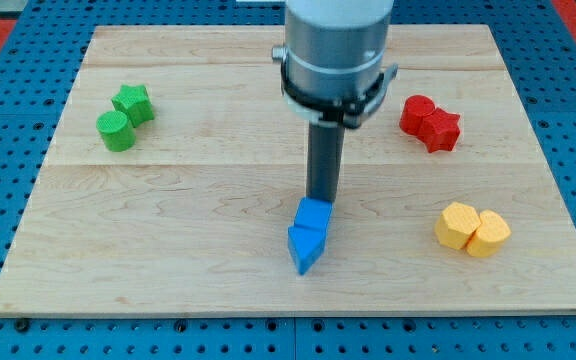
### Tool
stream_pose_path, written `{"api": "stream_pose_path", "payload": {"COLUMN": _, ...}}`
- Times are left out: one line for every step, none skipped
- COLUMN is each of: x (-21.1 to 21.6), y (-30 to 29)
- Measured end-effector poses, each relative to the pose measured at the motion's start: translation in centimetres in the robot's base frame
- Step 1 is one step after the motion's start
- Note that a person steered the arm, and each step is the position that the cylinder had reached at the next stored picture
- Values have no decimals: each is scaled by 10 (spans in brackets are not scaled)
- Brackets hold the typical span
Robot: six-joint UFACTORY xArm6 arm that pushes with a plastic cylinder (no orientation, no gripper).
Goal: Push blue triangle left and up a bit
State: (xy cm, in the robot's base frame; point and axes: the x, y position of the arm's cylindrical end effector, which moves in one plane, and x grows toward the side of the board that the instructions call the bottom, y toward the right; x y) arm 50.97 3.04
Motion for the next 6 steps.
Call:
{"api": "stream_pose_path", "payload": {"x": 9, "y": 31}}
{"api": "stream_pose_path", "payload": {"x": 23, "y": 53}}
{"api": "stream_pose_path", "payload": {"x": 77, "y": 23}}
{"api": "stream_pose_path", "payload": {"x": 79, "y": -36}}
{"api": "stream_pose_path", "payload": {"x": 89, "y": -25}}
{"api": "stream_pose_path", "payload": {"x": 94, "y": -80}}
